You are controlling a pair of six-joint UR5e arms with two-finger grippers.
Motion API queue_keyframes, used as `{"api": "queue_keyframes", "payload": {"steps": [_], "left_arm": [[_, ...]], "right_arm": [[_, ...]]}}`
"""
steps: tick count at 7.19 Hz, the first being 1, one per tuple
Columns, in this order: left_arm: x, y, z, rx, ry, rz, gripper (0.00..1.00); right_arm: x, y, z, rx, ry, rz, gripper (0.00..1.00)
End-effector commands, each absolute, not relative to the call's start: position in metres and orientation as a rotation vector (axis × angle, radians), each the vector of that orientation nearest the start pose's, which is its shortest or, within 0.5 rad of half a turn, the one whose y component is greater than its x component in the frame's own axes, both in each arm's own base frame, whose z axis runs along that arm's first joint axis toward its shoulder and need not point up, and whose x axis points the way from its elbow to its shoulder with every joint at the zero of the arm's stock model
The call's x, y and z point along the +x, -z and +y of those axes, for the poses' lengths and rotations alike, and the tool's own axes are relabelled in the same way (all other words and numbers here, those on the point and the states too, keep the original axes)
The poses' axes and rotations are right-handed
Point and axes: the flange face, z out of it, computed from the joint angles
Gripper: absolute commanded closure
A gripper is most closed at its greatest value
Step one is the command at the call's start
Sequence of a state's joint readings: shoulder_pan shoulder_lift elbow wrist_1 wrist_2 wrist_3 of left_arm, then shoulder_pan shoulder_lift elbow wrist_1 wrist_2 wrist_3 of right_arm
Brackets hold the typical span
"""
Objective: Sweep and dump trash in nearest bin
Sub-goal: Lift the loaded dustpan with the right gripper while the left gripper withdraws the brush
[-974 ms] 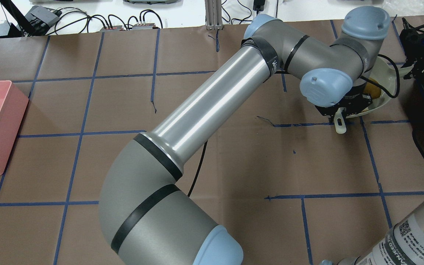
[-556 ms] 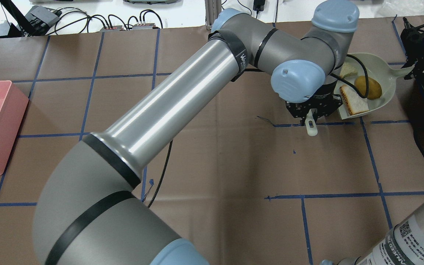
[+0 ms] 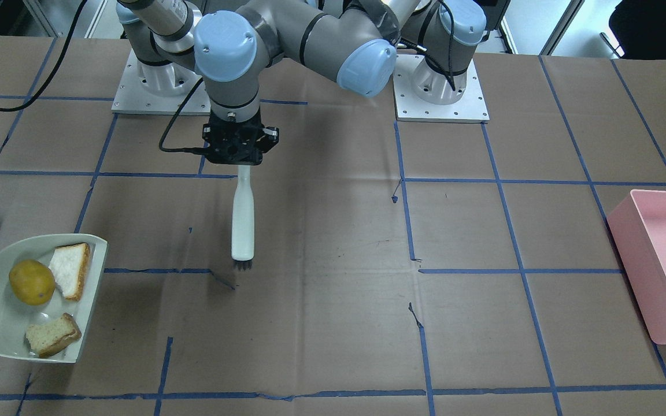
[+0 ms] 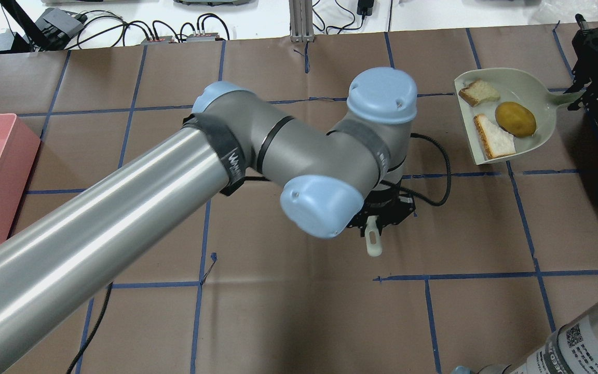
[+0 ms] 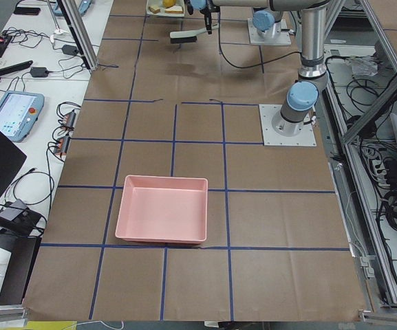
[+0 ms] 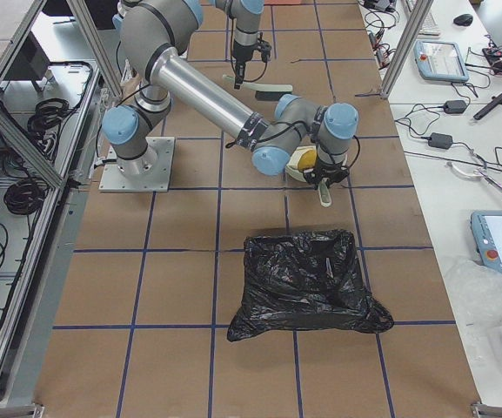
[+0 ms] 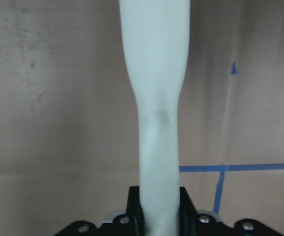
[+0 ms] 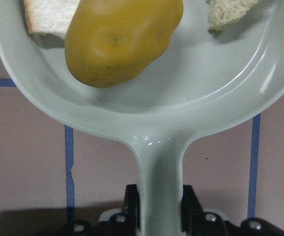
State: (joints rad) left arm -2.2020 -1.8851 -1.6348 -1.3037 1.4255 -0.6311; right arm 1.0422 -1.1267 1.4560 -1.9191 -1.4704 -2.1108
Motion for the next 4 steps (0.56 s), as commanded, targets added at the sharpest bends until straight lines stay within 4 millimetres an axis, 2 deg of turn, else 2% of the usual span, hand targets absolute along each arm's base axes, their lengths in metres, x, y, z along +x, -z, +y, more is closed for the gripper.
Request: {"api": "queue_keyframes", "payload": {"steps": [1,2,3,4], "left_arm": [[-0.409,-0.3,-0.305,0.004,-0.227,3.176,1.0],[-0.384,-0.284,-0.271,0.001,-0.237,3.169,1.0],[-0.368,-0.282,-0.25,-0.062,-0.234,3.165,1.0],[-0.359,-0.265,-0.237,-0.072,-0.23,3.169,1.0]], "right_arm": [[-0.215,-0.334,-0.626,-2.161,0.234,2.196,1.0],[-0.216,-0.351,-0.616,-2.142,0.235,2.202,1.0],[-0.214,-0.376,-0.607,-2.164,0.241,2.223,1.0],[-0.215,-0.395,-0.597,-2.186,0.223,2.246,1.0]]}}
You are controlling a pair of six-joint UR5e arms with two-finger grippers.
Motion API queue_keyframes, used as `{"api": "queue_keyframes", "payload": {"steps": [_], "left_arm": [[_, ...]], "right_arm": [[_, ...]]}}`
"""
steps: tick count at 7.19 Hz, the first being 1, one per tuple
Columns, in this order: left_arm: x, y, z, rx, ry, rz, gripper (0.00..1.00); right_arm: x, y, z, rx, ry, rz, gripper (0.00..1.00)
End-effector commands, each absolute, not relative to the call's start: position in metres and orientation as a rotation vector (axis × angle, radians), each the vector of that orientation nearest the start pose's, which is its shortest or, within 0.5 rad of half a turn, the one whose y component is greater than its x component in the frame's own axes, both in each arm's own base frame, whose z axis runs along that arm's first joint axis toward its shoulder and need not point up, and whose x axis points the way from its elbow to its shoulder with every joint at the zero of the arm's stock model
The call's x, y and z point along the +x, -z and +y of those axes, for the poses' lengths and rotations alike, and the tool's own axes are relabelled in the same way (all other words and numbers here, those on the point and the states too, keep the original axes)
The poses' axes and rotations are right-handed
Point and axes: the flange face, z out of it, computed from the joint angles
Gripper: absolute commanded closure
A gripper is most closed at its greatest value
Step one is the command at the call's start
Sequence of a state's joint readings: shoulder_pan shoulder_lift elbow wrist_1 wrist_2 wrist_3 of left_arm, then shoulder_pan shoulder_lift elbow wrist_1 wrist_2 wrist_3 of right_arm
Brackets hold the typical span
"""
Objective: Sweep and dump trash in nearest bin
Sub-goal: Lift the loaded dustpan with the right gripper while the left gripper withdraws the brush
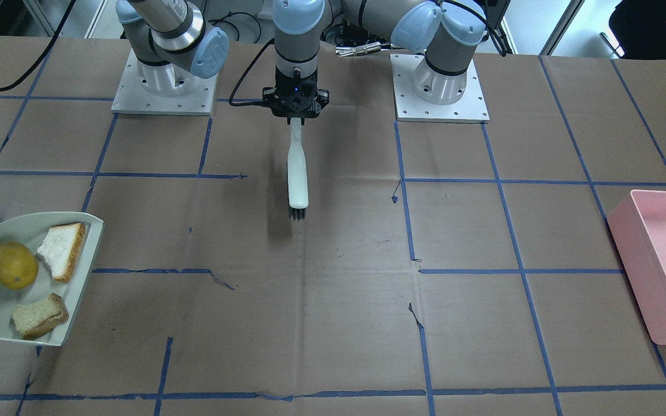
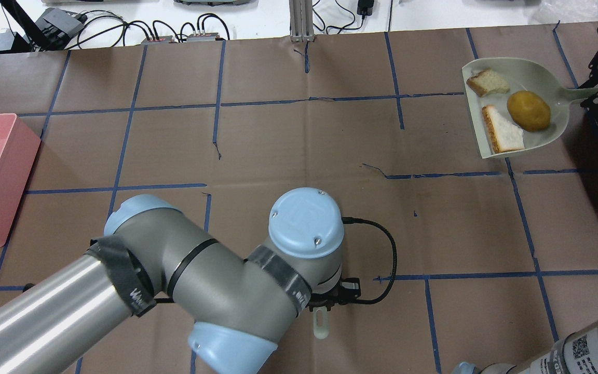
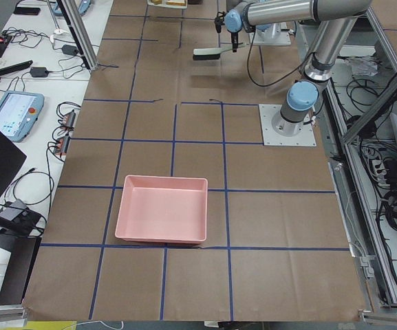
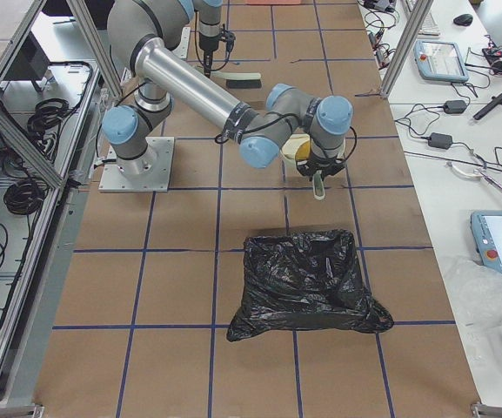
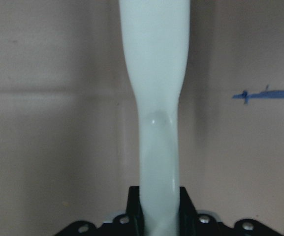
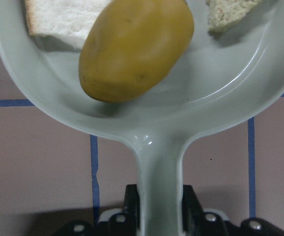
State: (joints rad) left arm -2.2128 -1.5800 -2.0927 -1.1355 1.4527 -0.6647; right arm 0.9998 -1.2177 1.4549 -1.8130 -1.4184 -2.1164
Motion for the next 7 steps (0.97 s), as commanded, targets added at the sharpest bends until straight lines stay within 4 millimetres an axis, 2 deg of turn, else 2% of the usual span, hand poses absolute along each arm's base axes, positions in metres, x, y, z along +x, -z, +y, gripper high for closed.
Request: {"api": "queue_keyframes", "payload": {"steps": [1,2,3,4,5,6,7], "left_arm": [[-0.35,-0.244,-0.224,-0.061,-0.208,3.182,1.0],[-0.347,-0.239,-0.221,-0.063,-0.214,3.175,1.0],[-0.348,-0.235,-0.234,-0.06,-0.165,3.149,1.0],[-0.349,-0.234,-0.246,0.006,-0.06,3.123,1.0],[-0.355,-0.228,-0.254,0.078,-0.044,3.137,1.0],[-0.362,-0.226,-0.262,0.06,-0.052,3.14,1.0],[-0.366,-0.228,-0.263,0.019,-0.053,3.145,1.0]], "right_arm": [[-0.238,-0.415,-0.582,-2.174,0.189,2.313,1.0],[-0.269,-0.428,-0.565,-2.137,0.178,2.33,1.0],[-0.298,-0.445,-0.557,-2.158,0.152,2.336,1.0],[-0.317,-0.463,-0.552,-2.198,0.1,2.316,1.0],[-0.339,-0.472,-0.555,-2.282,0.008,2.256,1.0],[-0.369,-0.468,-0.563,-2.344,-0.046,2.197,1.0],[-0.411,-0.467,-0.564,-2.364,-0.081,2.193,1.0]]}}
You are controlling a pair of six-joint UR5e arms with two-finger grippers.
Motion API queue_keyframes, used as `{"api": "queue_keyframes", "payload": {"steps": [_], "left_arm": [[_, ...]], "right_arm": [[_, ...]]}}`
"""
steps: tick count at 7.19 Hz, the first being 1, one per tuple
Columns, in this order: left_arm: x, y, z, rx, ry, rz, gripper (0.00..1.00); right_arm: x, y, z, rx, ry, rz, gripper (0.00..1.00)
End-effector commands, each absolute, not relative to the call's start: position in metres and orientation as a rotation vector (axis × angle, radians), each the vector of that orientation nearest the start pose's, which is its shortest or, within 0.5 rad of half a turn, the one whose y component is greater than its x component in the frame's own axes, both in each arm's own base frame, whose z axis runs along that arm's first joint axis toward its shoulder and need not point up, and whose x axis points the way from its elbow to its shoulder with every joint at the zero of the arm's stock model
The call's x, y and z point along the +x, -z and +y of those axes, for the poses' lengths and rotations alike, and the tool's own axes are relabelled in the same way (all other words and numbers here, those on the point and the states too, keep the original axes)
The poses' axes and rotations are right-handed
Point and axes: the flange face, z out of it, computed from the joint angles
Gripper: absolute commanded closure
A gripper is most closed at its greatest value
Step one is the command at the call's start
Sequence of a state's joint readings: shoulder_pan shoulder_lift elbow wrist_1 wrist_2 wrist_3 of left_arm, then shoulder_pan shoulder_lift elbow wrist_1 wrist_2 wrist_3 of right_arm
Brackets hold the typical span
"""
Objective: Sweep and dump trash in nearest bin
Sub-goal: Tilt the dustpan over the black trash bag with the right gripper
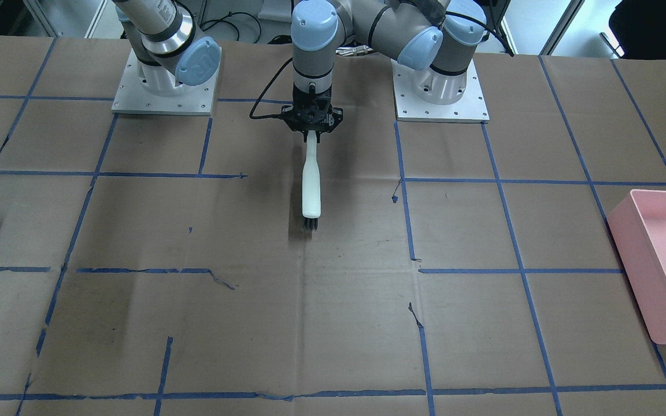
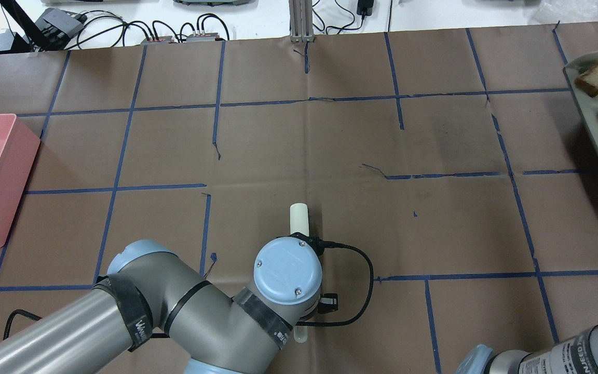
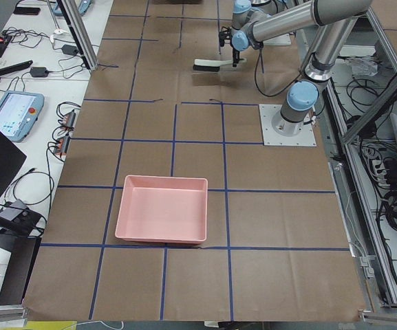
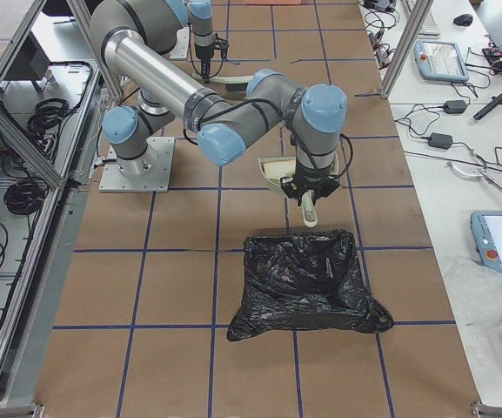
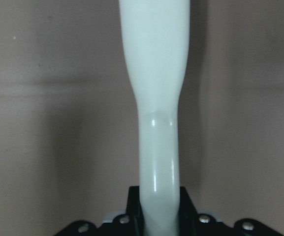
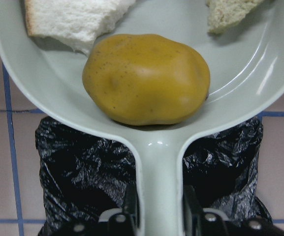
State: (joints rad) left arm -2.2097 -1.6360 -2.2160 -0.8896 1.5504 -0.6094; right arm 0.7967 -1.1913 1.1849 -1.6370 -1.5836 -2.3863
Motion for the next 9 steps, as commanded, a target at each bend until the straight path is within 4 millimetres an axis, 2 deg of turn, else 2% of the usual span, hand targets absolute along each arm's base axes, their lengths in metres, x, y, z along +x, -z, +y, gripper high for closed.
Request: {"api": "queue_keyframes", "payload": {"steps": [1,2,3,5,7,8,9], "left_arm": [[-0.37,-0.225,-0.251,-0.07,-0.093,3.146,1.0],[-0.377,-0.227,-0.238,-0.048,-0.112,3.166,1.0],[-0.378,-0.222,-0.238,-0.046,-0.128,3.156,1.0],[-0.378,-0.223,-0.238,-0.015,-0.123,3.156,1.0],[-0.376,-0.222,-0.235,-0.012,-0.126,3.14,1.0],[-0.375,-0.222,-0.235,-0.009,-0.122,3.13,1.0],[-0.373,-0.219,-0.234,0.0,-0.131,3.125,1.0]], "right_arm": [[-0.456,-0.468,-0.556,-2.361,-0.089,2.197,1.0],[-0.491,-0.472,-0.543,-2.334,-0.095,2.223,1.0],[-0.511,-0.476,-0.537,-2.326,-0.152,2.24,1.0],[-0.519,-0.484,-0.532,-2.332,-0.217,2.261,1.0],[-0.514,-0.493,-0.532,-2.345,-0.238,2.286,0.99],[-0.514,-0.496,-0.531,-2.331,-0.343,2.298,0.99],[-0.514,-0.489,-0.53,-2.314,-0.37,2.298,0.99]]}}
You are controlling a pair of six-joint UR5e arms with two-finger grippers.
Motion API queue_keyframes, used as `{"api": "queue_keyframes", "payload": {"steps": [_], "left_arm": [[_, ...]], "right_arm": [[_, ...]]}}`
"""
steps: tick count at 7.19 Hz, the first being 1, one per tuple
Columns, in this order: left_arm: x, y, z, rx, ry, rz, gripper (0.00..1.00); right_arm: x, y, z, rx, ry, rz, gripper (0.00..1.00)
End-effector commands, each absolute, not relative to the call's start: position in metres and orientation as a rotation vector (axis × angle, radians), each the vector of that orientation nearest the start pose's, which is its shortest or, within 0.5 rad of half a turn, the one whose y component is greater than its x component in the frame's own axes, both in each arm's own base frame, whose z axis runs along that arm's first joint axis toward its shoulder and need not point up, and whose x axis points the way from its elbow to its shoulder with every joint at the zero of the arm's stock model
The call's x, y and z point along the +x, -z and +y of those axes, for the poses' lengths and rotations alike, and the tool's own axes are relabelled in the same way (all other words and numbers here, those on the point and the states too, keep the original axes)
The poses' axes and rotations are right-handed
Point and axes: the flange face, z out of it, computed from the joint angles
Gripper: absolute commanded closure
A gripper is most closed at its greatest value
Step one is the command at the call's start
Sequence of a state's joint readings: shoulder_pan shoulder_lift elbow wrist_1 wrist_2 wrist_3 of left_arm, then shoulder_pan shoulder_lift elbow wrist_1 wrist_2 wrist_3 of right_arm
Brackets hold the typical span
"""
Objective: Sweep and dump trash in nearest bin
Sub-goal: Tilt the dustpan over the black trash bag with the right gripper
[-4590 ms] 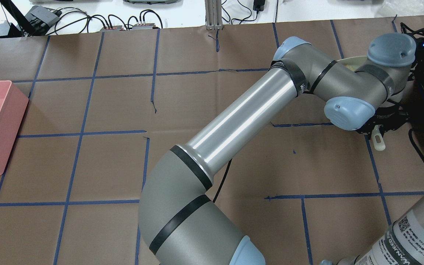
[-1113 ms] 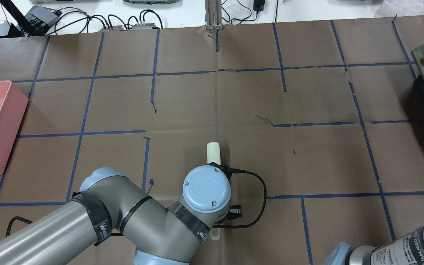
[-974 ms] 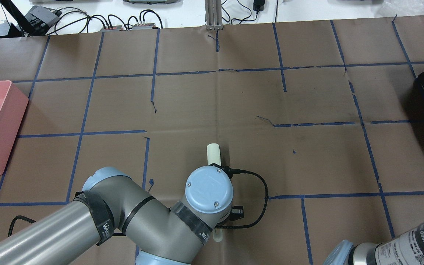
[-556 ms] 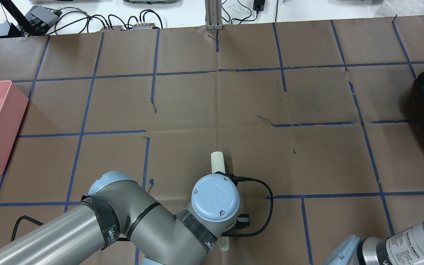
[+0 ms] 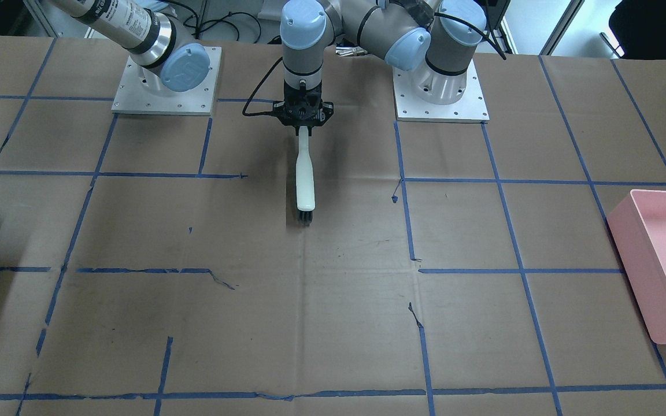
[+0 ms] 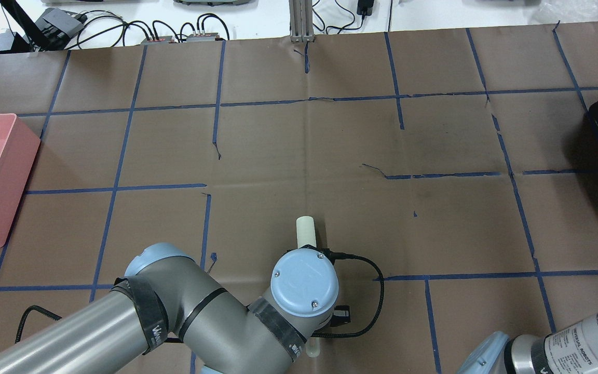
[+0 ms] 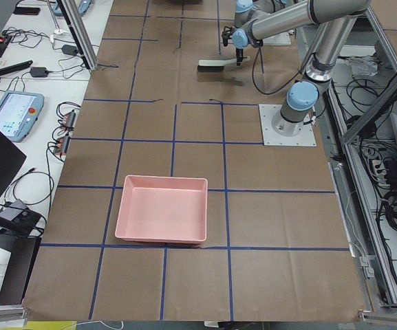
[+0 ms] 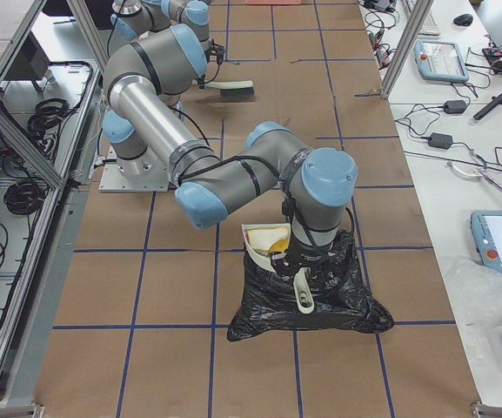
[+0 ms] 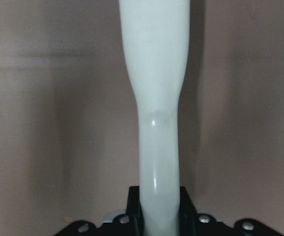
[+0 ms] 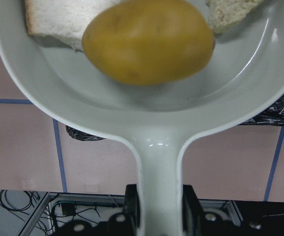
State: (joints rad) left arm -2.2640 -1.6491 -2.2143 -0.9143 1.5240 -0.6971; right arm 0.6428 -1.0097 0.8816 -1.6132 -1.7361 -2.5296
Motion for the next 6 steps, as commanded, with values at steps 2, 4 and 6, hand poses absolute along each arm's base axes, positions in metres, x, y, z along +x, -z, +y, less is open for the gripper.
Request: {"api": "queue_keyframes", "payload": {"steps": [2,4,6], "left_arm": [[-0.372,-0.216,-0.232,0.021,-0.141,3.12,1.0],[-0.372,-0.218,-0.233,0.005,-0.137,3.122,0.82],[-0.371,-0.217,-0.235,0.006,-0.117,3.105,0.49]], "right_arm": [[-0.504,-0.484,-0.521,-2.345,-0.425,2.351,0.99],[-0.482,-0.489,-0.507,-2.42,-0.493,2.458,0.99],[-0.476,-0.481,-0.503,-2.458,-0.526,2.534,0.99]]}}
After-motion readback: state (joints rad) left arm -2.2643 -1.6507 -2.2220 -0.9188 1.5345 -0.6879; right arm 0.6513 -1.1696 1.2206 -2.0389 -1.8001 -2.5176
